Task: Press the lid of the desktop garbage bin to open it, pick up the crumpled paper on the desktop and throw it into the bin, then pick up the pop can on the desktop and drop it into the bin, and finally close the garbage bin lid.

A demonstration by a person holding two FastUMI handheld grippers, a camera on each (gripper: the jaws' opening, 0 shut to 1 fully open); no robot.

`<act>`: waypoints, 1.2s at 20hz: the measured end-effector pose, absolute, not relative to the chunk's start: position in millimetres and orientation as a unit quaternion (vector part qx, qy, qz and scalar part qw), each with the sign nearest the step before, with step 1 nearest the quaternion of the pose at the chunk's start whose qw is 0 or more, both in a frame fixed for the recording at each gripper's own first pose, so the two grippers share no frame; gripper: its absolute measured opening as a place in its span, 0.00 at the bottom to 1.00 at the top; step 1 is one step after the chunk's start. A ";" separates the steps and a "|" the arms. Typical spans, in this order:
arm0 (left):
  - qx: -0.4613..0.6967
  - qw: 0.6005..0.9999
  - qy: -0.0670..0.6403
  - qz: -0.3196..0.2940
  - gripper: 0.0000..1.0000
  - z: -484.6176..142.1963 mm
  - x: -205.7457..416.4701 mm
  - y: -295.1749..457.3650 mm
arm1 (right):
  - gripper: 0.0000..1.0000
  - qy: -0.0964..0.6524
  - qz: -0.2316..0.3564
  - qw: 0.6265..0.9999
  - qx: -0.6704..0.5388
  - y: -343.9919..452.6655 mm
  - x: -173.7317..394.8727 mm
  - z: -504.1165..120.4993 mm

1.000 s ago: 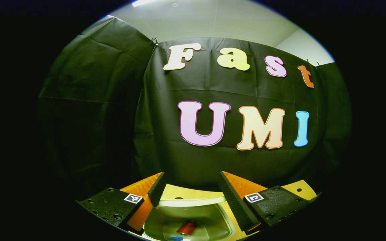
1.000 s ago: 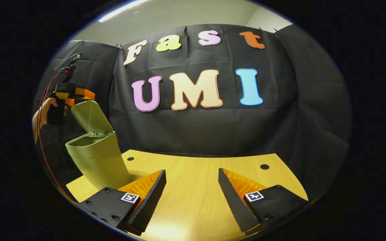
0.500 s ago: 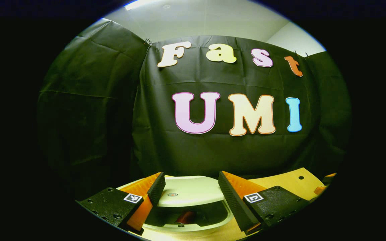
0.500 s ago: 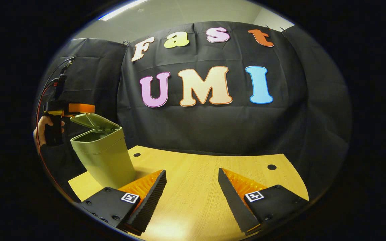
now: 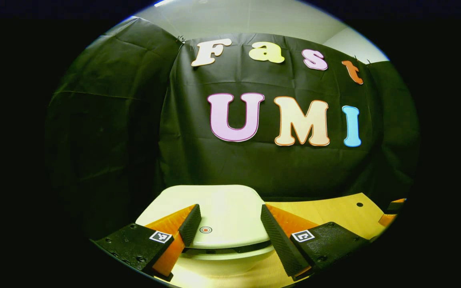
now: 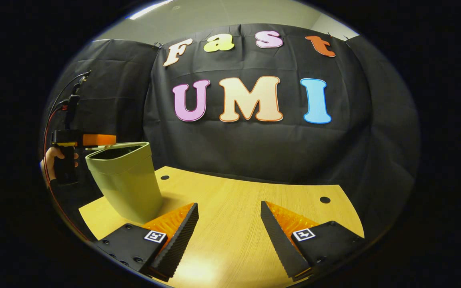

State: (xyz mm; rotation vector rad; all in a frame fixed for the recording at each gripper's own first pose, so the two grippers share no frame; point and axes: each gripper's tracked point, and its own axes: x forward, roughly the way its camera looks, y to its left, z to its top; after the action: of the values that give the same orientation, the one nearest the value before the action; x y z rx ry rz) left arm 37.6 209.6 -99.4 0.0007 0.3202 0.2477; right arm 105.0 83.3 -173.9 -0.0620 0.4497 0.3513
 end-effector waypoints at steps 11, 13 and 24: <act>-0.015 0.979 0.162 0.120 0.96 -122.2 26.1 208.6 | 1.00 0.236 0.190 0.952 -0.048 103.4 98.1 -185.2; -0.013 0.989 0.104 0.105 0.93 -108.4 24.3 202.9 | 0.99 0.233 0.192 0.952 -0.045 108.3 96.2 -182.5; 0.034 0.999 0.018 0.035 0.92 -40.9 22.6 87.6 | 0.99 0.103 0.163 0.981 0.001 66.8 99.5 -79.8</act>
State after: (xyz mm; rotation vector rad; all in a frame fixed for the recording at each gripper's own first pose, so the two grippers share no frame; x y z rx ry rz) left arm 22.6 87.6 -40.9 0.0684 0.0356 0.0701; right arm 99.5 66.8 -79.8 0.0011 0.2082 0.3278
